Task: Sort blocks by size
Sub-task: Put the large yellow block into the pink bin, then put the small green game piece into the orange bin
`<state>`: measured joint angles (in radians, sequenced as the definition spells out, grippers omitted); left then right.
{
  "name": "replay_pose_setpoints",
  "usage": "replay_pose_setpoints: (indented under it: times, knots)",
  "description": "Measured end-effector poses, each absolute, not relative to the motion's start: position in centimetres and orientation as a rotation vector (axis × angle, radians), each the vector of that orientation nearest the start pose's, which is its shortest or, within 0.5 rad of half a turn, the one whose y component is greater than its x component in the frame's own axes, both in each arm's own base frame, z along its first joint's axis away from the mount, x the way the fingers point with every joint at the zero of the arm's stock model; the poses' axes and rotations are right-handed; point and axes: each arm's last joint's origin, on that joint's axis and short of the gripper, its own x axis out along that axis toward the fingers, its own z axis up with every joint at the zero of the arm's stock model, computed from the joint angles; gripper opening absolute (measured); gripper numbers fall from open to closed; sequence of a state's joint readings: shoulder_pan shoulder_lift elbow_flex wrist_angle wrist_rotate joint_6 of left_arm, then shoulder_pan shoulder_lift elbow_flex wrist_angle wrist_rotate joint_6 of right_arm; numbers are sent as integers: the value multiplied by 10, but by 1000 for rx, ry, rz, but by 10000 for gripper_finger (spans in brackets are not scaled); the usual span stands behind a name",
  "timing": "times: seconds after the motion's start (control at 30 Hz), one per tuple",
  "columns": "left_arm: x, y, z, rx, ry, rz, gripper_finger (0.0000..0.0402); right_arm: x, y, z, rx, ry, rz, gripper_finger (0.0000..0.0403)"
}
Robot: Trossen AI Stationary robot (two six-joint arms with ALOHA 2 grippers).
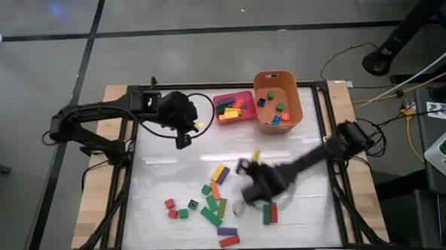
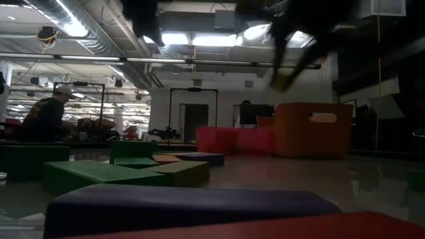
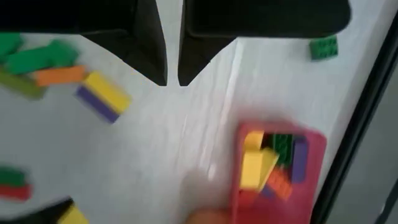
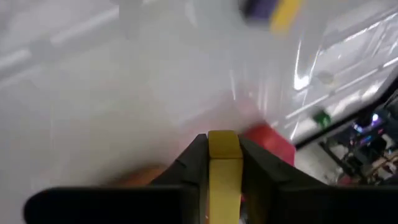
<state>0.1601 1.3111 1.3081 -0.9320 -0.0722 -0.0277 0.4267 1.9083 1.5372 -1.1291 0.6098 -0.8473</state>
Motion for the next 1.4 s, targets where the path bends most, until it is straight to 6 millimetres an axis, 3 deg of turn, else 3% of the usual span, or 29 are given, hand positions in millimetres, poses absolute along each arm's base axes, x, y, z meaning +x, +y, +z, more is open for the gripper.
replay_pose_setpoints:
  times: [0.23,0.4,0.53,0.63,0.83,1.07,1.23,1.4]
  knots:
    - [244,80,301,-54,993,320,20,381,28,232,-1438,1385,348,74]
    - [234,111,284,-2,997,378,20,396,-45,237,-1379,1334,244,96]
    - [229,131,273,67,959,413,20,397,-89,240,-1262,1252,186,94]
    - [225,141,264,119,963,416,22,394,-110,241,-1194,1233,150,94]
    - [218,156,239,83,1017,453,83,388,-126,240,-1108,1264,81,94]
    - [222,181,208,58,1002,515,163,385,-115,243,-1196,1401,-11,95]
    - [223,200,184,-35,1020,582,177,374,-99,256,-1235,1448,9,95]
    - [222,211,157,-106,1094,581,178,358,-87,276,-1169,1441,-16,95]
